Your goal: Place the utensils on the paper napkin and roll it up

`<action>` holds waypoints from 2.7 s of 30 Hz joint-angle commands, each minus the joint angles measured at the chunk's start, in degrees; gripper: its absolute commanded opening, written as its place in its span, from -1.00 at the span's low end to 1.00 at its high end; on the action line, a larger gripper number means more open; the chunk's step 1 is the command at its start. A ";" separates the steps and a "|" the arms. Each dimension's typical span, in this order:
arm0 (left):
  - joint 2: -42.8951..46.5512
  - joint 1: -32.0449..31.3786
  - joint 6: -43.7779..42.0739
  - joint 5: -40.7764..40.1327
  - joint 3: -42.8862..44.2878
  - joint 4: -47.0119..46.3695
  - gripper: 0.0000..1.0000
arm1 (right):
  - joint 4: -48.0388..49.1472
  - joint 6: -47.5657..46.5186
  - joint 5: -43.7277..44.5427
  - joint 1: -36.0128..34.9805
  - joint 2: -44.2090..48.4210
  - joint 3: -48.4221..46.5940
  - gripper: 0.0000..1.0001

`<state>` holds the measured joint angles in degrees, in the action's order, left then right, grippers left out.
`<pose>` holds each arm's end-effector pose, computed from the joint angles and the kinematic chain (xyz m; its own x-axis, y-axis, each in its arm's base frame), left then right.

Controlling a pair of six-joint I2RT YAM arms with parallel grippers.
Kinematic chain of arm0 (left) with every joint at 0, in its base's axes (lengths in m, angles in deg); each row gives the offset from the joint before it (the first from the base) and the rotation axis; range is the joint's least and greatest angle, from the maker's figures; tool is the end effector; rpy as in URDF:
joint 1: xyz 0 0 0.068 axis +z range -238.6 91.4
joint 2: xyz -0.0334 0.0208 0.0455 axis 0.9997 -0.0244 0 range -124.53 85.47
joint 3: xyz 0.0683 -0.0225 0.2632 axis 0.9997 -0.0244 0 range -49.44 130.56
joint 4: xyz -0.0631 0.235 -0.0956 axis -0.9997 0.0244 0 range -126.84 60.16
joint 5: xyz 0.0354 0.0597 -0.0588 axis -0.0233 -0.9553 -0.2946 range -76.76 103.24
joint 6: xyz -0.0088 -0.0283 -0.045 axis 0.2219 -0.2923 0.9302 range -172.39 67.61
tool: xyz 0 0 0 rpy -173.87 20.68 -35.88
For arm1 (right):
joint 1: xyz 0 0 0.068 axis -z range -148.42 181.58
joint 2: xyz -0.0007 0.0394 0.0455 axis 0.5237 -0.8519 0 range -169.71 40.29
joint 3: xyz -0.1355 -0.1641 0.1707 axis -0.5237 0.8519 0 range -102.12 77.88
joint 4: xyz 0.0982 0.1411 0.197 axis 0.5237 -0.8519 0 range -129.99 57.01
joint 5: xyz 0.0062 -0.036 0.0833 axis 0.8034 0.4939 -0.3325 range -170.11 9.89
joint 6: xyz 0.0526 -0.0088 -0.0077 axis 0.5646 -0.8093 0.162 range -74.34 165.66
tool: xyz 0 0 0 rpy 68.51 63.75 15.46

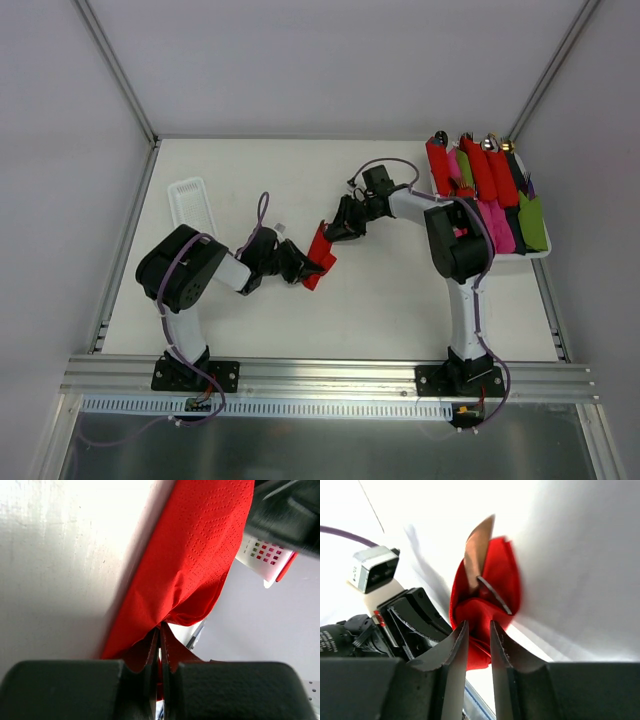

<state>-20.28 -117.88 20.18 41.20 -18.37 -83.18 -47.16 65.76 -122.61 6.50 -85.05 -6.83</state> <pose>0.2596 -0.1648 0.0972 -0.8796 -0.4730 -0.0512 -0.1579 0.3917 -0.9065 0.4024 0.2148 0.1329 -0.9237 -0.1526 -0.3515 -0.3703 0.5910 0.7166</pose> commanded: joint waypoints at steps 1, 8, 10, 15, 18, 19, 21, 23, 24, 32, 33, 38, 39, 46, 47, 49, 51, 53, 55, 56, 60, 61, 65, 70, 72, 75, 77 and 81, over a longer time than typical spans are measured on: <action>-2.88 -0.34 -2.53 -3.62 -0.40 10.22 -1.00 | -2.96 -2.78 -1.36 1.35 2.11 -2.57 -0.46; -3.84 -0.43 -4.98 -3.09 1.89 14.70 -1.00 | -1.21 -3.66 -2.41 1.00 5.01 -3.97 -0.60; -3.93 -0.52 -5.42 -3.18 2.59 15.67 -1.00 | -0.94 -3.66 -2.32 0.04 5.45 -4.41 -0.64; -3.67 -0.52 -6.74 -3.62 3.65 18.22 -0.99 | -0.94 -3.93 -1.97 -1.90 5.11 -4.85 -0.69; -3.84 -0.52 -7.18 -3.71 4.08 19.27 -0.99 | -0.94 -4.01 -1.80 -2.51 4.49 -4.94 -0.71; -4.02 -0.52 -7.19 -3.62 4.09 19.54 -0.99 | -1.03 -4.01 -1.80 -2.60 4.32 -5.03 -0.72; -4.11 -0.52 -7.45 -3.53 4.35 19.63 -0.99 | -1.38 -4.71 -1.27 -2.95 3.87 -4.94 -0.74; -3.85 -0.43 -7.62 -3.62 4.52 19.89 -0.98 | -2.87 -5.94 -0.39 -2.96 3.09 -5.29 -0.74; -3.76 -0.52 -7.89 -3.53 4.53 19.98 -0.96 | -3.75 -6.38 0.05 -2.96 2.65 -5.64 -0.76; -0.16 -0.60 -12.53 -3.62 5.75 22.00 -0.83 | -14.28 -13.59 4.70 -2.96 -1.22 -8.28 -0.87; 0.54 -0.61 -13.33 -3.71 6.19 22.52 -0.79 | -15.09 -14.29 5.32 -3.04 -1.66 -8.72 -0.87; 7.74 -1.13 -21.05 -1.26 7.42 22.88 -0.36 | -19.39 -17.20 7.87 -2.87 -4.21 -11.88 -0.91; 8.63 -1.13 -22.12 -0.38 7.86 22.88 -0.18 | -19.75 -17.46 8.13 -2.96 -4.47 -12.15 -0.91; 18.73 -0.96 -26.43 3.32 7.60 23.93 0.08 | -22.04 -18.78 9.10 -2.96 -5.62 -13.29 -0.92; 20.48 -0.87 -26.43 3.58 7.60 24.11 0.09 | -22.12 -18.69 9.10 -2.96 -5.71 -13.29 -0.92; 22.42 -0.61 -25.82 3.50 6.99 24.02 0.09 | -22.30 -18.87 9.10 -3.04 -5.88 -13.55 -0.92; 25.15 0.01 -24.77 3.41 5.50 23.06 0.10 | -23.09 -19.56 9.54 -3.31 -5.97 -13.90 -0.93; 27.09 1.41 -24.59 2.36 5.14 24.02 0.09 | -23.79 -19.57 9.89 -3.31 -6.06 -14.26 -0.93; 27.36 2.99 -25.20 2.10 5.31 25.86 0.08 | -24.23 -21.50 10.33 -3.31 -6.15 -14.52 -0.93; 26.75 3.43 -25.38 2.09 5.58 26.48 0.07 | -24.58 -21.76 10.42 -3.31 -6.15 -14.70 -0.93; 23.32 5.11 -25.99 3.06 6.46 26.57 0.02 | -25.29 -22.29 10.51 -3.31 -6.58 -15.14 -0.93; 22.44 5.28 -25.91 3.58 6.63 26.31 0.01 | -25.38 -22.29 10.42 -3.31 -6.59 -15.14 -0.93; 18.13 5.28 -24.94 5.17 6.90 23.50 0.00 | -25.82 -22.38 10.42 -3.39 -6.76 -15.58 -0.93; 15.84 5.37 -25.90 6.40 7.78 24.20 -0.05 | -25.99 -22.21 10.33 -3.40 -7.02 -16.10 -0.94; 15.32 5.28 -26.52 6.57 7.78 24.46 -0.07 | -26.25 -22.21 10.33 -3.39 -7.29 -16.45 -0.95; 15.23 5.28 -27.39 6.84 7.52 24.99 -0.08 | -26.26 -22.12 10.33 -3.39 -7.46 -16.63 -0.95; 15.93 5.37 -27.49 6.31 7.17 25.17 -0.08 | -26.34 -22.03 10.42 -3.48 -7.73 -16.89 -0.95; 19.26 5.37 -27.84 4.47 5.32 23.76 -0.01 | -26.34 -21.86 10.33 -3.57 -7.90 -16.90 -0.96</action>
<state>-4.39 -112.72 -5.59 46.10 -12.54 -58.40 -72.04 44.95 -114.81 3.40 -91.58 -22.41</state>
